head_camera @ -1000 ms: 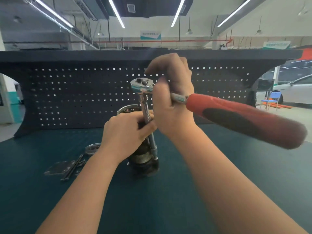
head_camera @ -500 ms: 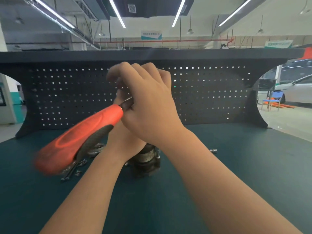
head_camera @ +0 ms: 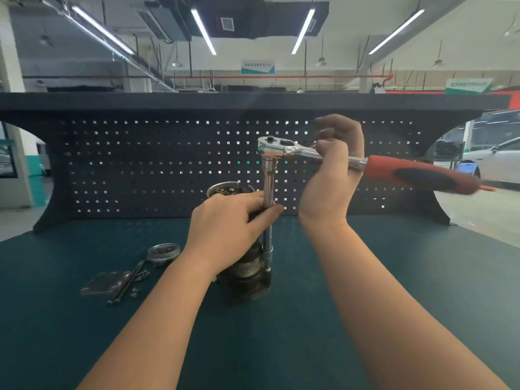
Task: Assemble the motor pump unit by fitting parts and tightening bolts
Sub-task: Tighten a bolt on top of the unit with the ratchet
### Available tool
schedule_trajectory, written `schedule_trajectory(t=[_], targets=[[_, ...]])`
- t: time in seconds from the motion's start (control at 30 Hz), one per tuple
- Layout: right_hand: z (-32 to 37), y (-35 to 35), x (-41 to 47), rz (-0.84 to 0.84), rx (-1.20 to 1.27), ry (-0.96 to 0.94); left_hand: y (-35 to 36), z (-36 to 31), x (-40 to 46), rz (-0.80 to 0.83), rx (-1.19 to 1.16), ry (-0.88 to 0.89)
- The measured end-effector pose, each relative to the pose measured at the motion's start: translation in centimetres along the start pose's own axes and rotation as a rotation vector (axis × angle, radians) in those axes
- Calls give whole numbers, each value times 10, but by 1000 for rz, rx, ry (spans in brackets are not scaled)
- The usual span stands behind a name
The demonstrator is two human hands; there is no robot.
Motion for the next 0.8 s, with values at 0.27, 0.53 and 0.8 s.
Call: schedule_trajectory(t=[0.27,0.53,0.8], targets=[[51,73,-42,575,-648,-658,13,13,-7,158,13,-205],[40,71,-31,746,-468,-501,6,-5,-2,110,-52,-107],[-23,11,7,176,112,276,5,4,1,34,32,-50]])
Point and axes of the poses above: each hand's wrist, its own x-axis towards the middle knuckle, its own y-axis out of the palm, z = x × y, the point moved 8 cm from there along x, towards the middle knuckle, and after that the axes turned 6 degrees about -y, right-handed, at the moved point
